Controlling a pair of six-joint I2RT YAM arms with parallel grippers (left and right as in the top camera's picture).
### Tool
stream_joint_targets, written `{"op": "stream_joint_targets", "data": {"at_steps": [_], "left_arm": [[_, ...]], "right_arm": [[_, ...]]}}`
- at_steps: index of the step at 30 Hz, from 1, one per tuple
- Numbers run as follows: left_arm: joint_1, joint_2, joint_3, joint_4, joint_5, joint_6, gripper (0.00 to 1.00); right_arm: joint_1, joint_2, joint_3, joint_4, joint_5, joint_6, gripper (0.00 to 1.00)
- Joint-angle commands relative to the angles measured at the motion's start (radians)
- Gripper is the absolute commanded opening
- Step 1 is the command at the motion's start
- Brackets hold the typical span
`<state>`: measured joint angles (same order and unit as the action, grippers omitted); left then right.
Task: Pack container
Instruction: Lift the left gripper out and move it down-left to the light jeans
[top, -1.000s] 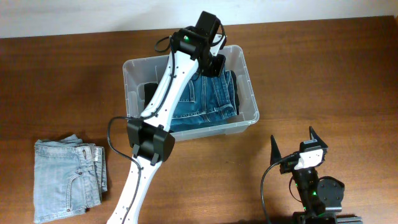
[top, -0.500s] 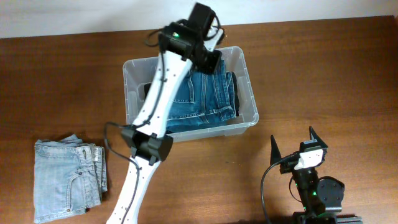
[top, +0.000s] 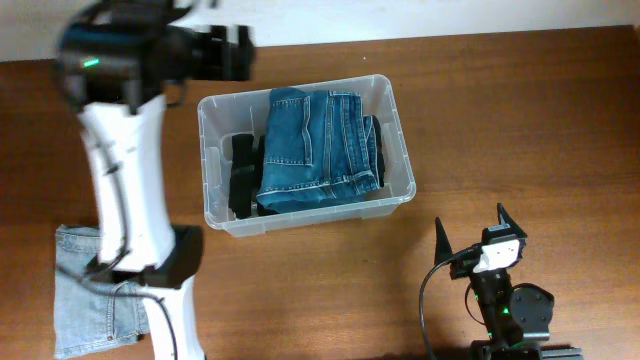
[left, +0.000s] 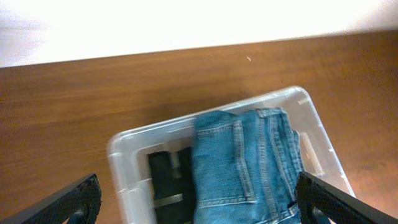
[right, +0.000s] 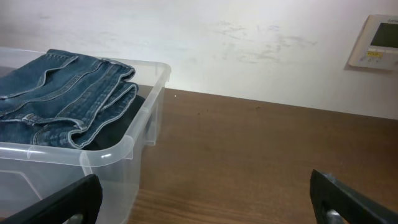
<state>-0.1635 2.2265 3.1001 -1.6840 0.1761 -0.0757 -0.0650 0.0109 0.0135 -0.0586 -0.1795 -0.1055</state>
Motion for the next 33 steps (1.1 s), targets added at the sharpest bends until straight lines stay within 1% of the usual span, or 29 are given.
{"op": "stream_joint_targets", "data": {"at_steps": [1,3,6,7,11,13,15,20,24,28,29,30,31,33], "left_arm": [[0.066,-0.151,-0.097,-0.004,0.010,0.002,0.99],[0.104,-0.249,-0.222,-0.004,-0.019,0.003,0.99],[0.164,-0.425,-0.478,-0.004,-0.091,-0.001,0.99],[0.185,-0.482,-0.564,-0.004,-0.117,-0.022,0.99],[0.299,-0.705,-0.900,-0.003,-0.211,-0.169,0.99],[0.370,-0.802,-1.038,0.003,-0.256,-0.261,0.99],[0.441,-0.882,-1.155,0.026,-0.283,-0.321,0.99],[0.615,-1.046,-1.423,0.135,-0.289,-0.429,0.99],[0.722,-1.127,-1.612,0.192,-0.289,-0.497,0.99],[0.783,-1.151,-1.791,0.246,-0.285,-0.500,0.97],[0.797,-1.148,-1.852,0.270,-0.285,-0.500,0.82],[0.804,-1.144,-1.891,0.289,-0.283,-0.500,0.62],[0.810,-1.140,-1.927,0.311,-0.276,-0.500,0.45],[0.822,-1.126,-2.004,0.366,-0.259,-0.500,0.18]], "right_arm": [[-0.008,-0.008,-0.008,0.000,-0.012,0.001,0.98],[-0.007,-0.008,-0.008,0.000,-0.012,0.001,0.98],[-0.008,-0.008,-0.008,0.000,-0.012,0.001,0.99],[-0.008,-0.008,-0.008,0.000,-0.012,0.001,0.98],[-0.008,-0.008,-0.008,0.000,-0.012,0.001,0.98],[-0.008,-0.008,-0.008,0.000,-0.012,0.001,0.98],[-0.008,-0.008,-0.008,0.000,-0.012,0.001,0.99],[-0.008,-0.008,-0.008,0.000,-0.012,0.001,0.99],[-0.008,-0.008,-0.008,0.000,-0.012,0.001,0.98],[-0.008,-0.008,-0.008,0.000,-0.012,0.001,0.98],[-0.008,-0.008,-0.008,0.000,-0.012,0.001,0.99],[-0.008,-0.008,-0.008,0.000,-0.012,0.001,0.98],[-0.008,-0.008,-0.008,0.000,-0.012,0.001,0.98],[-0.008,-0.008,-0.008,0.000,-0.012,0.001,0.99]]}}
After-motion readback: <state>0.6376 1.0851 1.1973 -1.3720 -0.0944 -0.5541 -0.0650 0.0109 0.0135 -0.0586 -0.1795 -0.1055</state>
